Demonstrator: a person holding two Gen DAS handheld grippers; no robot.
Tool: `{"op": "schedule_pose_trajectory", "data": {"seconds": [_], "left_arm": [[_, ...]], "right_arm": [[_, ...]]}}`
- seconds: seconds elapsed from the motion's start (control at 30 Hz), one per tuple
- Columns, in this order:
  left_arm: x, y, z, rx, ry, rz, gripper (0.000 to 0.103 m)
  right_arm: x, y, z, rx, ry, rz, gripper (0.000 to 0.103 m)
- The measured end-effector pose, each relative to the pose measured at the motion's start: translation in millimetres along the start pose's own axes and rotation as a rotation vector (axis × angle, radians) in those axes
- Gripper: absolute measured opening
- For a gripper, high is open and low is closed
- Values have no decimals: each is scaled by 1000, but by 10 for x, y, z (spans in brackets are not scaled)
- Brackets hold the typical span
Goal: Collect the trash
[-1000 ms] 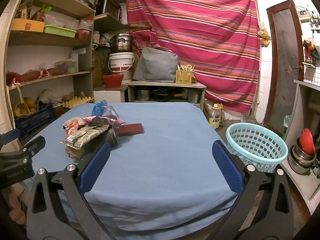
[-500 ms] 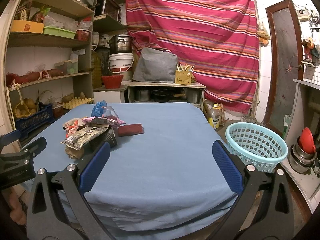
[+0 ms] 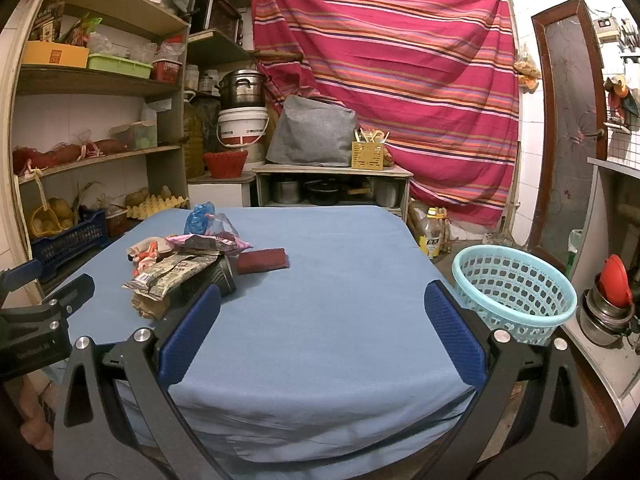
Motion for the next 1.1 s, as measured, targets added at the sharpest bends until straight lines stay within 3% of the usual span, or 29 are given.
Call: {"op": "schedule_pose_trajectory", "data": {"seconds": [1.1], "left_arm": [[-17,6,-35,4,11,-5,99]], "right_arm": [[18,-5,-38,3,10,1,99]]}}
Point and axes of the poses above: each gripper's, at about its wrist camera, not at the fingertips, and x roughly the way its jaws point, y to its right, z to its underside, the point moved 2 cm from there along x, roughly the way its jaws point, and after that the axes turned 4 degrees about -z, right-handed, at the moved point
